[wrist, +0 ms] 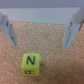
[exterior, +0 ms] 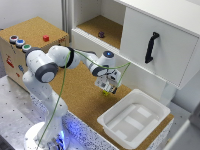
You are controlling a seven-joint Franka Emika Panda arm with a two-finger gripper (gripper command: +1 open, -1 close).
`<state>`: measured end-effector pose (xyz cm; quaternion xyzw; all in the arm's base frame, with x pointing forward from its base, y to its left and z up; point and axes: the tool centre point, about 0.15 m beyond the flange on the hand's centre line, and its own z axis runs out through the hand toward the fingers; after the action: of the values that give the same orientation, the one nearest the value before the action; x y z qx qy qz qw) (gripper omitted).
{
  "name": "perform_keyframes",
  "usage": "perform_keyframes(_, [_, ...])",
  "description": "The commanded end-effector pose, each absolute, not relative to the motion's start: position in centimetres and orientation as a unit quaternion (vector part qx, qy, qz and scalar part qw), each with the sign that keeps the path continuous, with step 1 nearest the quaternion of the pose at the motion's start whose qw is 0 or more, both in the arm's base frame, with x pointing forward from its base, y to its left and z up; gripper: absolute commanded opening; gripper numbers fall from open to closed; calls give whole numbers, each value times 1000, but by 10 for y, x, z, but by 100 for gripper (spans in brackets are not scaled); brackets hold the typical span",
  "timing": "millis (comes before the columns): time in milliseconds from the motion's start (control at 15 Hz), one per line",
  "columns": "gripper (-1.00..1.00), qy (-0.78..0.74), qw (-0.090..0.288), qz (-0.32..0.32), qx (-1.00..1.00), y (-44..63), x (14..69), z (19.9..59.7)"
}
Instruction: Go slide the yellow block to the left
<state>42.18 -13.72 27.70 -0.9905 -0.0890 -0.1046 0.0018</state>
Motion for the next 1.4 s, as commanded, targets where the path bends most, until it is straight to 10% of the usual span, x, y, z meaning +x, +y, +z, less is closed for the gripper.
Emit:
perform_keyframes(0, [100, -144, 7, -70, -987, -186, 413, 276])
perform_keyframes(133, [100, -172, -1, -69, -983, -194, 410, 267])
perform_keyframes(200, [-100, -177, 0, -65, -982, -196, 409, 261])
perform_keyframes(1333, [-100, -160, 19, -55, -985, -166, 428, 198])
